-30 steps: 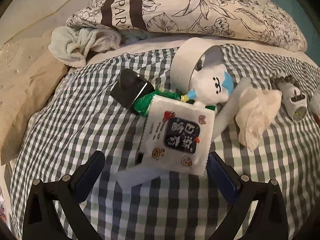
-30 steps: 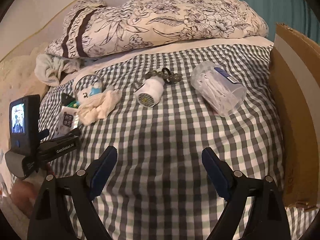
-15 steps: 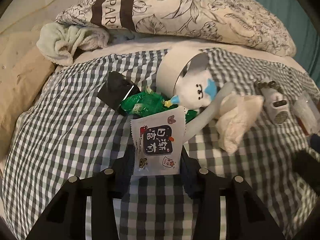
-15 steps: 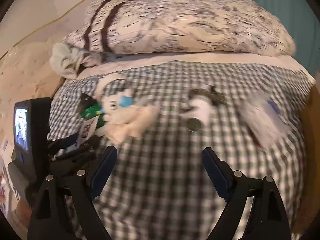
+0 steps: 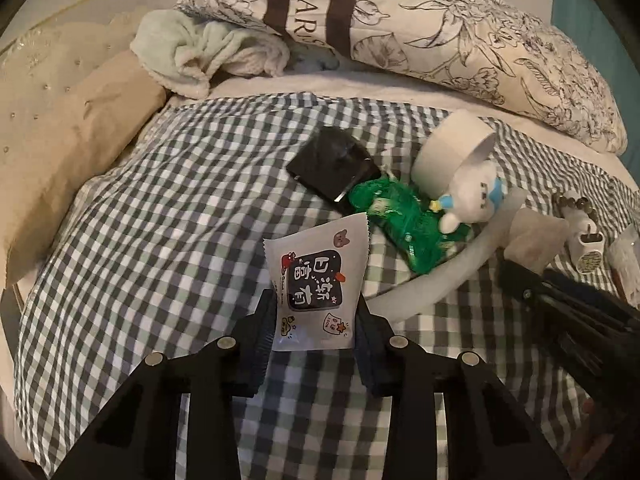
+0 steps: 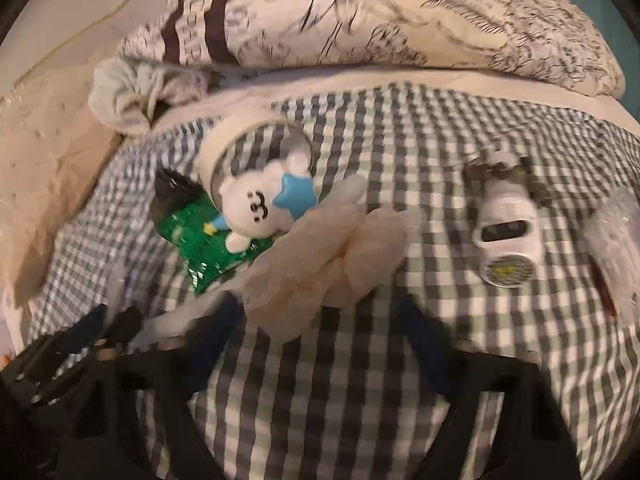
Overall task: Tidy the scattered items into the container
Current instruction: 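Grasp the white snack packet with left gripper while right grasps the white tissue, then carry the snack packet and white tissue into the cardboard box and open both grippers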
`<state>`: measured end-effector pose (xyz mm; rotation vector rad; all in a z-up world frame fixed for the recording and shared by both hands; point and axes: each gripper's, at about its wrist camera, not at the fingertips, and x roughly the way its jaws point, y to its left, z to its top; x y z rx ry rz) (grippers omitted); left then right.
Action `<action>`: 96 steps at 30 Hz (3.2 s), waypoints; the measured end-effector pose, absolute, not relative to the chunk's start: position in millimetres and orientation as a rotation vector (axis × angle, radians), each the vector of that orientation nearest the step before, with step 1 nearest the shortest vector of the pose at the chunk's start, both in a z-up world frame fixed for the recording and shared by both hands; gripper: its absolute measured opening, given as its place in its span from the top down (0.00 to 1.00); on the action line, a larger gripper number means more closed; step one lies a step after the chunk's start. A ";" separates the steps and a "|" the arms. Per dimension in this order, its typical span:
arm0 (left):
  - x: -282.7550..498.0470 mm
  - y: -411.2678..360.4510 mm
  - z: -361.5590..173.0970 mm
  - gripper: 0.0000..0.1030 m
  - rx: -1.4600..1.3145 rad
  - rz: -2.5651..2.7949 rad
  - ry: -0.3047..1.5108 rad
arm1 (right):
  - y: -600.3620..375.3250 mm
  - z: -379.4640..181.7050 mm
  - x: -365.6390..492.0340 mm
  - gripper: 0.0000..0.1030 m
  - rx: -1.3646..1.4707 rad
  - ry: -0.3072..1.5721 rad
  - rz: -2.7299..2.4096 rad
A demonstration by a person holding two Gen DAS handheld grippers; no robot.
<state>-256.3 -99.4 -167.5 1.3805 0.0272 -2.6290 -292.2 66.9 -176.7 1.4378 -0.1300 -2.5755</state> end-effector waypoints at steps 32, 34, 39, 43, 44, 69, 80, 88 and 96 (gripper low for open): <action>-96.3 18.8 -104.5 0.73 1.405 -2.812 -0.127 | 171.4 -69.1 -61.5 0.92 1.296 -0.029 -2.719; -88.4 33.4 -93.4 0.73 1.393 -2.853 -0.135 | 180.4 -59.7 -51.8 0.92 1.284 -0.022 -2.734; -76.1 66.5 -74.7 0.73 1.350 -2.913 -0.214 | 203.1 -42.1 -37.1 0.92 1.222 -0.040 -2.775; -70.9 87.1 -69.6 0.73 1.348 -2.939 -0.241 | 224.0 -37.5 -28.7 0.92 1.203 -0.083 -2.798; -70.3 91.1 -68.9 0.73 1.346 -2.942 -0.249 | 228.0 -37.1 -27.5 0.92 1.202 -0.086 -2.802; -75.8 266.2 -12.9 0.73 1.261 -3.218 -0.445 | 384.4 2.8 -18.7 0.92 1.114 -0.270 -3.027; -110.3 314.7 -17.3 0.73 1.391 -3.248 -0.500 | 449.4 -5.0 -39.3 0.91 1.214 -0.271 -3.057; -131.9 353.4 -24.6 0.65 1.456 -3.303 -0.597 | 467.0 -20.2 -52.7 0.90 1.263 -0.294 -3.043; -147.0 353.4 -20.5 0.00 1.350 -3.251 -0.715 | 487.2 -13.1 -50.7 0.28 1.258 -0.353 -3.142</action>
